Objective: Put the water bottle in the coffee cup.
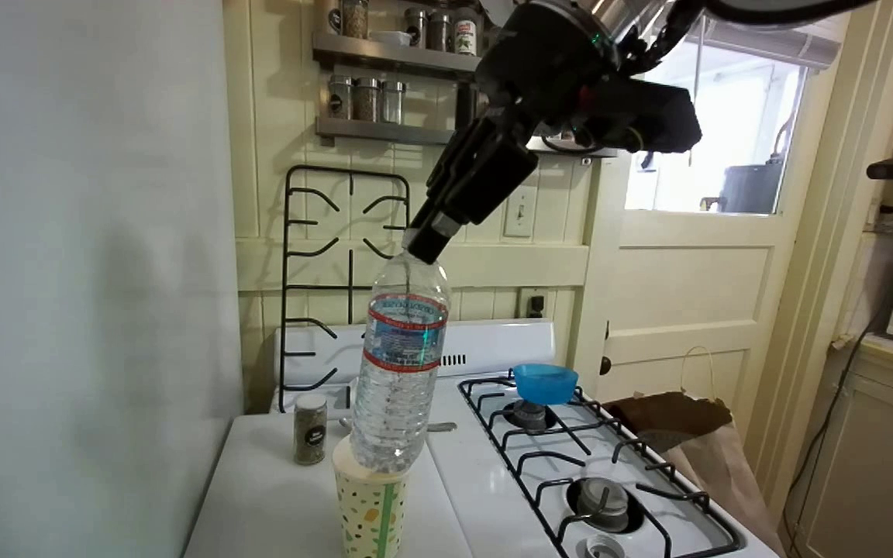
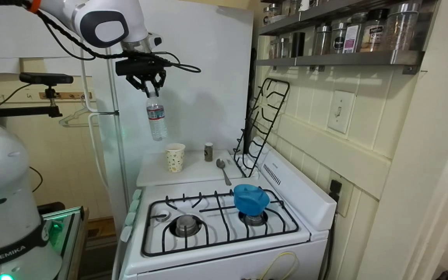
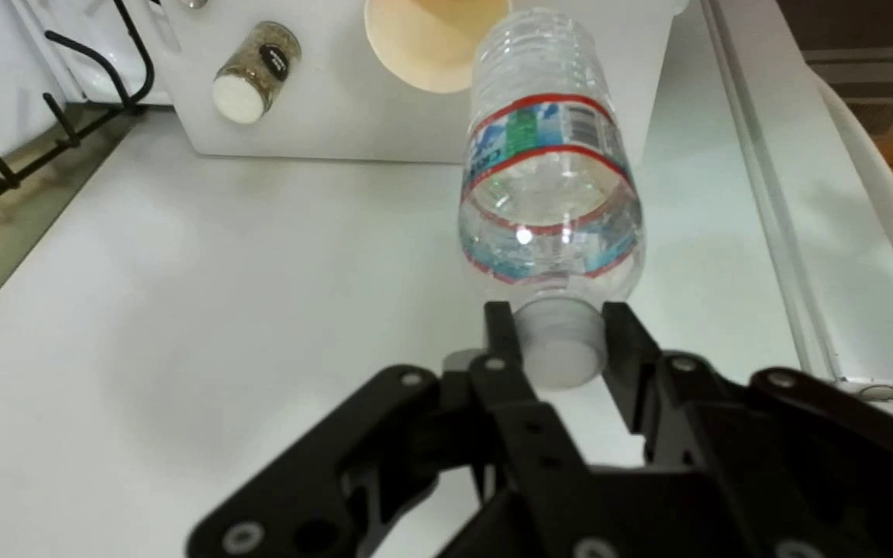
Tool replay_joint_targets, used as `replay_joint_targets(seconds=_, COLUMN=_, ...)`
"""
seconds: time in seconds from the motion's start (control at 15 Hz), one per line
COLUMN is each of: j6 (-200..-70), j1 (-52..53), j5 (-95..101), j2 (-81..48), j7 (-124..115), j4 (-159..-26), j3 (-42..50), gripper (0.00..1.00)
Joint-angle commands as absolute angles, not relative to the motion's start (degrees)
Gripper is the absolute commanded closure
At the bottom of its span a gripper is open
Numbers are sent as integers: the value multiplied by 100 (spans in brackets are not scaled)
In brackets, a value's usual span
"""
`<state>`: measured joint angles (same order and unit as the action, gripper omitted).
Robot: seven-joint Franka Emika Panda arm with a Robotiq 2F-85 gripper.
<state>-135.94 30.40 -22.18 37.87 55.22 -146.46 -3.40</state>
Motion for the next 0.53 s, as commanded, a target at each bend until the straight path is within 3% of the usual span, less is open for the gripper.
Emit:
replay_joint_targets(seconds=0.0, j6=-14187, j1=3084, j5=-2296, j2=3752, j7=5405, j4=-14742, j3=-402, gripper=92)
replay_joint_targets(seconds=0.47, j6=-14805, j1=3045, j5=-2087, j2=3359, j7=5118, j4=-14767, j3=-443, gripper=92)
